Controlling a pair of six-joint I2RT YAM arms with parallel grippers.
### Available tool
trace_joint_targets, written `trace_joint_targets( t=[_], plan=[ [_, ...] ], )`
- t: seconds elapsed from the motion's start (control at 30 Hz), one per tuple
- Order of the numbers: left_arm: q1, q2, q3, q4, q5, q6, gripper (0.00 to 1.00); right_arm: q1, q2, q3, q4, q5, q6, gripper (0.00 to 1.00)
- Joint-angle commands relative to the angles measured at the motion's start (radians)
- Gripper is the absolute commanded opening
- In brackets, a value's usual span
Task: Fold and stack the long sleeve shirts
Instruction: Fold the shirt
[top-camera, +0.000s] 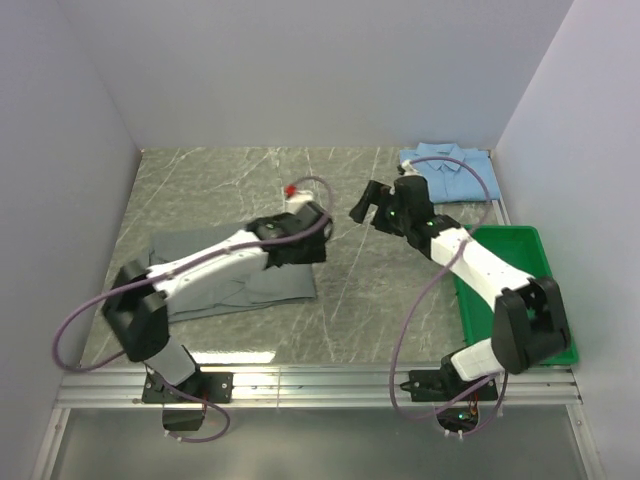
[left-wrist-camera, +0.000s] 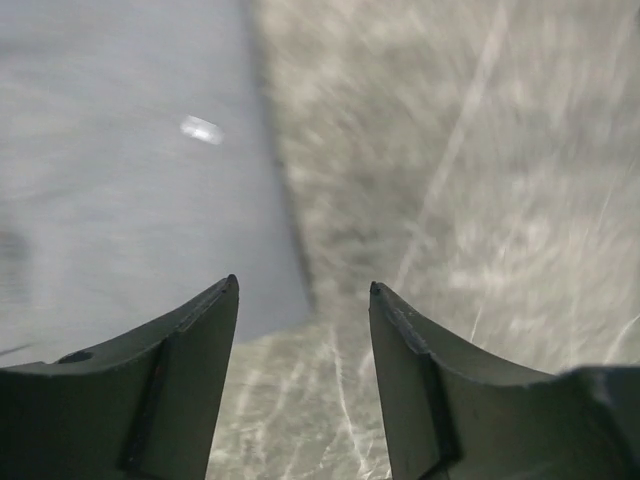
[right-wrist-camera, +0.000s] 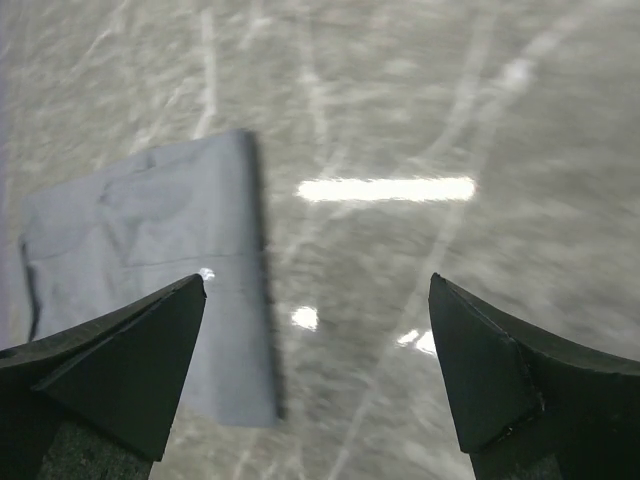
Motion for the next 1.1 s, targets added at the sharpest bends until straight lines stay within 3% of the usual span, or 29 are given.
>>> trace_joint_targets(
  t=[0.0, 0.2, 0.37, 0.67, 1.07],
  plan=[
    [-0.094, 0.114, 0.065, -0.022, -0.063, 0.037, 0.6, -0.034, -0.14, -0.084, -0.087, 0.125, -0.011, 1.0],
    [-0.168, 0.286, 0.136, -0.039, -0.09, 0.105, 0.59, -0.12, -0.323, -0.259, -0.101, 0.159, 0.023, 1.0],
    [-0.185, 0.378, 0.186, -0.111, -0.145, 0.116, 0.61, -0.143, -0.374, -0.315, -0.093, 0.11, 0.003, 0.99],
    [-0.219, 0.412, 0.209, -0.211, -0.221, 0.088, 0.62, -0.145, -0.348, -0.347, -0.043, 0.038, 0.014, 0.98],
    [-0.222, 0.473, 0.196, -0.225, -0.159, 0.089, 0.6, -0.151, -0.342, -0.359, -0.035, 0.044, 0.012, 0.99]
  ],
)
